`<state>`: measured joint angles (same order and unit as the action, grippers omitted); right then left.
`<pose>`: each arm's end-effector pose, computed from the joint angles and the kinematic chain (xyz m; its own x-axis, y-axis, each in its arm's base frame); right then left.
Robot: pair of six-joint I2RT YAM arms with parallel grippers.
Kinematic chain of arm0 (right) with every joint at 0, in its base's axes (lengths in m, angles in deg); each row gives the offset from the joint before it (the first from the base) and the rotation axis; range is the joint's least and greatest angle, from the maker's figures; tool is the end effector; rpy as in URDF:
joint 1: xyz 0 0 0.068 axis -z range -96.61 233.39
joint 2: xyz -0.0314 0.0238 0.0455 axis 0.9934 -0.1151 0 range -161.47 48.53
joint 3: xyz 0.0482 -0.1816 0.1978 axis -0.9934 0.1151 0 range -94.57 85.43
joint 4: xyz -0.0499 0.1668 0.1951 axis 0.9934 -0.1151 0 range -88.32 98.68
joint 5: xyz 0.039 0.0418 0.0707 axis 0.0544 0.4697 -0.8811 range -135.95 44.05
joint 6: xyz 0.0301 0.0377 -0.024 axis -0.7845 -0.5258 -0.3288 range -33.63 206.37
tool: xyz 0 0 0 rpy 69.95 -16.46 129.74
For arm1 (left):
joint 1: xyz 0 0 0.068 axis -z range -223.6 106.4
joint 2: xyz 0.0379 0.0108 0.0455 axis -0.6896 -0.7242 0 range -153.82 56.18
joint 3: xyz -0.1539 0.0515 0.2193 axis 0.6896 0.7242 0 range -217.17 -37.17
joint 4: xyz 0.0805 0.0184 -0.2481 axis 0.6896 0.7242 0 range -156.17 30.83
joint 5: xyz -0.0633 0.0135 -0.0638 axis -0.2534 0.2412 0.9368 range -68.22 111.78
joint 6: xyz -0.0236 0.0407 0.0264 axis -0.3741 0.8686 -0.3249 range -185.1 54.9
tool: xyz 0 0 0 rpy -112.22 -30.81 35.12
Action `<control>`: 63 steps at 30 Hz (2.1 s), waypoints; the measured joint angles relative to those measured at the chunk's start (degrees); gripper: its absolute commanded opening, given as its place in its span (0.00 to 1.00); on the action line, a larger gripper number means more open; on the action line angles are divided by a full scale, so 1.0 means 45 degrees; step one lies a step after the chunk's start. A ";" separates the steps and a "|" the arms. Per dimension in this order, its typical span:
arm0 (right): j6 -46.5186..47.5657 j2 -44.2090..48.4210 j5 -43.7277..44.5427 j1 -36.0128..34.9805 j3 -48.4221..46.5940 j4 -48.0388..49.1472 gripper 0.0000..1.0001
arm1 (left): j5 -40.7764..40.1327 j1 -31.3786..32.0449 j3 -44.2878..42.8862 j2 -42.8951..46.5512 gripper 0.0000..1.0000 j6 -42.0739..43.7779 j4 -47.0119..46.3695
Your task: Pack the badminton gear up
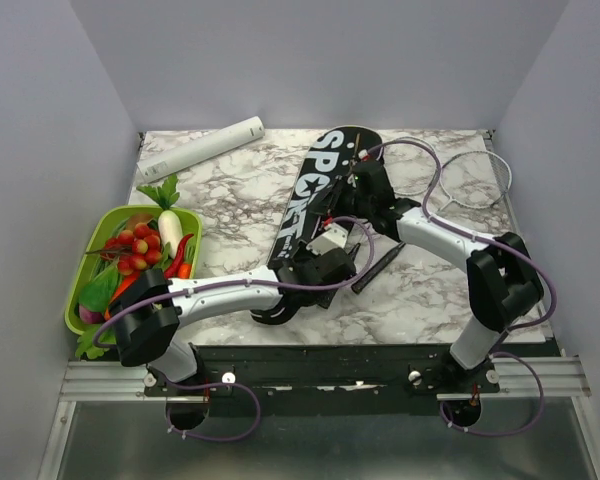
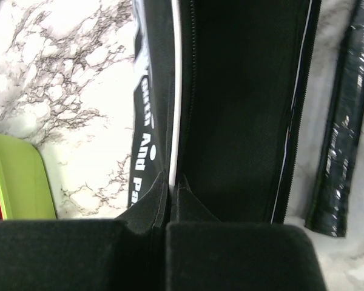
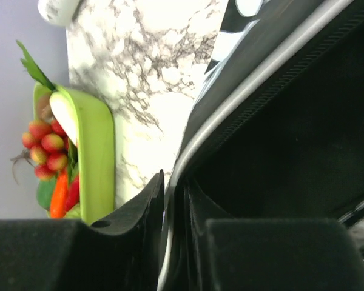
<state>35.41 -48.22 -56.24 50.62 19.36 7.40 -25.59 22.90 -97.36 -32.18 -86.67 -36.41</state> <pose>0.3202 0.2136 0.2446 -0.7930 0.3984 -0.4610 -0.0700 0.6920 0.7185 0.1472 -0.2727 0.2315 -0.4854 0.4917 -0.7229 0.3086 0.8700 0.3846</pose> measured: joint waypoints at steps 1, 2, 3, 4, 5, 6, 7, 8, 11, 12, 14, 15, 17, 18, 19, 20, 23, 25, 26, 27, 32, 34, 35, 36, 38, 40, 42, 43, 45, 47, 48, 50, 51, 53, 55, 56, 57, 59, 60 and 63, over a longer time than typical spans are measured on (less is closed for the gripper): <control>0.0068 -0.0136 -0.0092 0.0024 -0.0146 -0.0034 0.43 | 0.0141 -0.0233 0.0005 0.0053 0.00 0.0039 -0.0049; 0.0214 -0.0194 -0.0243 0.0049 -0.0219 -0.0117 0.51 | 0.0277 -0.0515 0.0029 0.0112 0.00 0.0097 -0.0155; 0.0355 -0.0199 -0.0359 0.0063 -0.0228 -0.0253 0.55 | 0.0369 -0.0709 0.0049 0.0141 0.00 0.0131 -0.0253; 0.0447 -0.0160 -0.0447 0.0083 -0.0228 -0.0408 0.57 | 0.0529 -0.1059 0.0087 0.0185 0.00 0.0165 -0.0398; 0.0578 -0.0131 -0.0495 0.0141 -0.0223 -0.0510 0.61 | 0.0699 -0.1316 0.0131 0.0209 0.00 0.0189 -0.0525; 0.0743 -0.0039 -0.0525 0.0175 -0.0223 -0.0704 0.62 | 0.0840 -0.1564 0.0189 0.0233 0.00 0.0228 -0.0661; 0.0840 0.0073 -0.0486 0.0204 -0.0223 -0.0913 0.63 | 0.0981 -0.1787 0.0253 0.0253 0.00 0.0248 -0.0792; 0.0991 0.0267 -0.0427 0.0238 -0.0214 -0.1219 0.65 | 0.1127 -0.2035 0.0335 0.0267 0.00 0.0272 -0.0933; 0.1355 0.1336 0.0034 0.0476 -0.0024 -0.2108 0.65 | 0.1681 -0.2603 0.0617 0.0364 0.00 0.0311 -0.1365; 0.1457 0.1787 0.0194 0.0617 0.0092 -0.2336 0.65 | 0.1904 -0.2798 0.0763 0.0447 0.00 0.0311 -0.1530; 0.1637 0.2856 0.0733 0.1044 0.0563 -0.2749 0.68 | 0.2249 -0.3031 0.0986 0.0578 0.00 0.0296 -0.1724; 0.1690 0.3317 0.1039 0.1282 0.0821 -0.2982 0.68 | 0.2463 -0.3133 0.1112 0.0646 0.00 0.0248 -0.1870; 0.1797 0.3895 0.1729 0.1841 0.1316 -0.3415 0.68 | 0.2773 -0.3269 0.1316 0.0753 0.00 0.0151 -0.2142; 0.1812 0.4007 0.1972 0.2161 0.1545 -0.3614 0.68 | 0.3002 -0.3347 0.1467 0.0845 0.00 0.0087 -0.2336; 0.1817 0.3978 0.2225 0.2487 0.1739 -0.3857 0.68 | 0.3220 -0.3415 0.1613 0.0952 0.00 0.0015 -0.2531; 0.1817 0.3866 0.2429 0.2773 0.1885 -0.4061 0.68 | 0.3483 -0.3497 0.1758 0.1064 0.00 -0.0078 -0.2739; 0.1807 0.3162 0.2905 0.3837 0.2317 -0.4765 0.68 | 0.4148 -0.3638 0.2093 0.1321 0.00 -0.0330 -0.3279; 0.1802 0.2754 0.3118 0.4362 0.2404 -0.5100 0.69 | 0.4571 -0.3682 0.2249 0.1457 0.00 -0.0525 -0.3643; 0.1802 0.2594 0.3211 0.4609 0.2409 -0.5236 0.69 | 0.4716 -0.3682 0.2288 0.1501 0.00 -0.0573 -0.3759; 0.1797 0.2467 0.3293 0.4833 0.2409 -0.5333 0.69 | 0.4867 -0.3682 0.2361 0.1564 0.00 -0.0665 -0.3968; 0.1744 0.1802 0.3701 0.5731 0.1943 -0.5761 0.69 | 0.5396 -0.3706 0.2987 0.2123 0.00 -0.0947 -0.4959; 0.1676 0.1525 0.3852 0.5931 0.1710 -0.5843 0.69 | 0.5518 -0.3706 0.3147 0.2200 0.00 -0.1030 -0.5251; 0.1666 0.1365 0.3939 0.6018 0.1535 -0.5969 0.69 | 0.5586 -0.3706 0.3264 0.2225 0.00 -0.1059 -0.5455; 0.1656 0.1141 0.4046 0.6125 0.1316 -0.6076 0.69 | 0.5639 -0.3706 0.3371 0.2249 0.00 -0.1093 -0.5629; 0.1627 0.0753 0.4187 0.6241 0.0928 -0.6266 0.69 | 0.5688 -0.3706 0.3555 0.2263 0.00 -0.1107 -0.5931; 0.1579 0.0345 0.4313 0.6348 0.0554 -0.6397 0.69 | 0.5736 -0.3706 0.3701 0.2263 0.00 -0.1112 -0.6144; 0.1559 -0.0068 0.4430 0.6465 0.0189 -0.6547 0.69 | 0.5790 -0.3706 0.3779 0.2263 0.00 -0.1103 -0.6300; 0.1549 -0.0272 0.4483 0.6513 0.0000 -0.6630 0.69 | 0.5843 -0.3706 0.3784 0.2263 0.00 -0.1103 -0.6358; 0.1530 -0.0627 0.4546 0.6586 -0.0330 -0.6819 0.69 | 0.5955 -0.3706 0.3808 0.2268 0.00 -0.1103 -0.6528; 0.1506 -0.1030 0.4614 0.6635 -0.0748 -0.7019 0.68 | 0.6003 -0.3706 0.3847 0.2297 0.00 -0.1093 -0.6664; 0.1477 -0.1229 0.4634 0.6640 -0.0928 -0.7072 0.68 | 0.6008 -0.3706 0.3866 0.2317 0.00 -0.1073 -0.6708; 0.1428 -0.1554 0.4663 0.6640 -0.1185 -0.7130 0.66 | 0.6013 -0.3706 0.3886 0.2331 0.00 -0.1030 -0.6776; 0.1413 -0.1690 0.4658 0.6640 -0.1287 -0.7169 0.65 | 0.6008 -0.3706 0.3886 0.2331 0.00 -0.1001 -0.6795; 0.1365 -0.1943 0.4663 0.6640 -0.1472 -0.7261 0.63 | 0.6013 -0.3706 0.3886 0.2336 0.00 -0.0967 -0.6810; 0.1331 -0.2191 0.4668 0.6640 -0.1603 -0.7315 0.61 | 0.6013 -0.3706 0.3886 0.2336 0.00 -0.0933 -0.6849; 0.1326 -0.2278 0.4673 0.6640 -0.1627 -0.7354 0.59 | 0.6018 -0.3711 0.3891 0.2336 0.00 -0.0923 -0.6873; 0.1331 -0.2351 0.4677 0.6640 -0.1637 -0.7393 0.58 | 0.6023 -0.3716 0.3891 0.2341 0.00 -0.0908 -0.6892; 0.1331 -0.2467 0.4716 0.6640 -0.1637 -0.7465 0.54 | 0.6062 -0.3750 0.3895 0.2336 0.00 -0.0879 -0.6907; 0.1331 -0.2506 0.4750 0.6640 -0.1642 -0.7499 0.52 | 0.6067 -0.3759 0.3900 0.2336 0.00 -0.0874 -0.6921; 0.1345 -0.2565 0.4789 0.6640 -0.1637 -0.7597 0.41 | 0.6105 -0.3779 0.3905 0.2341 0.00 -0.0831 -0.6985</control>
<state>41.46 -59.76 -34.68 80.49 12.00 -26.79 1.88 5.90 -79.78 -21.64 -90.40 -67.84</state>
